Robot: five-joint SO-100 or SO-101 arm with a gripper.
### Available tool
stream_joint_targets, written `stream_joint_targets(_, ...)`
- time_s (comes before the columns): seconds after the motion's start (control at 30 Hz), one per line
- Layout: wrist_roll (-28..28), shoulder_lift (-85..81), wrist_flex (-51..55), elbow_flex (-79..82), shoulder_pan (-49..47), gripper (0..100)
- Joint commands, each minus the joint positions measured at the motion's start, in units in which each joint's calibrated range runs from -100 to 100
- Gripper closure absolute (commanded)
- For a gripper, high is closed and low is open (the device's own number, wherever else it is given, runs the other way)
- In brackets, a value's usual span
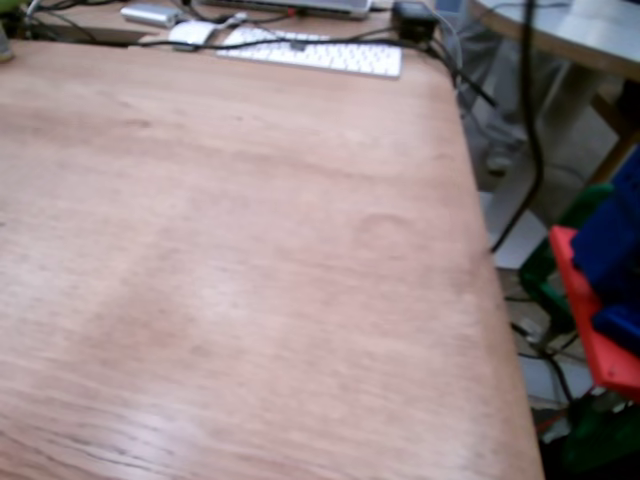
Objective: Clean the table
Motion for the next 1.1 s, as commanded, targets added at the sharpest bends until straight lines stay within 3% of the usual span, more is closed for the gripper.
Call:
stream_joint_targets(0.0,-0.2,13.4,-14.6,-9.2,-1.5,100)
stream_joint_targets(0.07,-0.3,19.8,-15.1,-9.9,-1.8,100)
stream_joint_targets(0.13,-0.7,20.8,-8.6,-10.1,-4.5,100)
stream_joint_targets(0.23,-7.9,21.0,6.8,-10.2,-5.7,100)
stream_joint_targets(0.3,-11.6,23.4,8.6,-10.1,-10.4,100)
stream_joint_targets(0.5,-12.2,37.0,8.1,-10.3,-13.0,100)
stream_joint_targets(0.7,-11.6,44.8,-12.2,-10.2,-14.0,100)
stream_joint_targets(0.9,-11.5,50.5,-12.7,-10.1,-11.8,100)
stream_joint_targets(1.07,-11.4,53.5,-12.8,-10.0,-3.3,100)
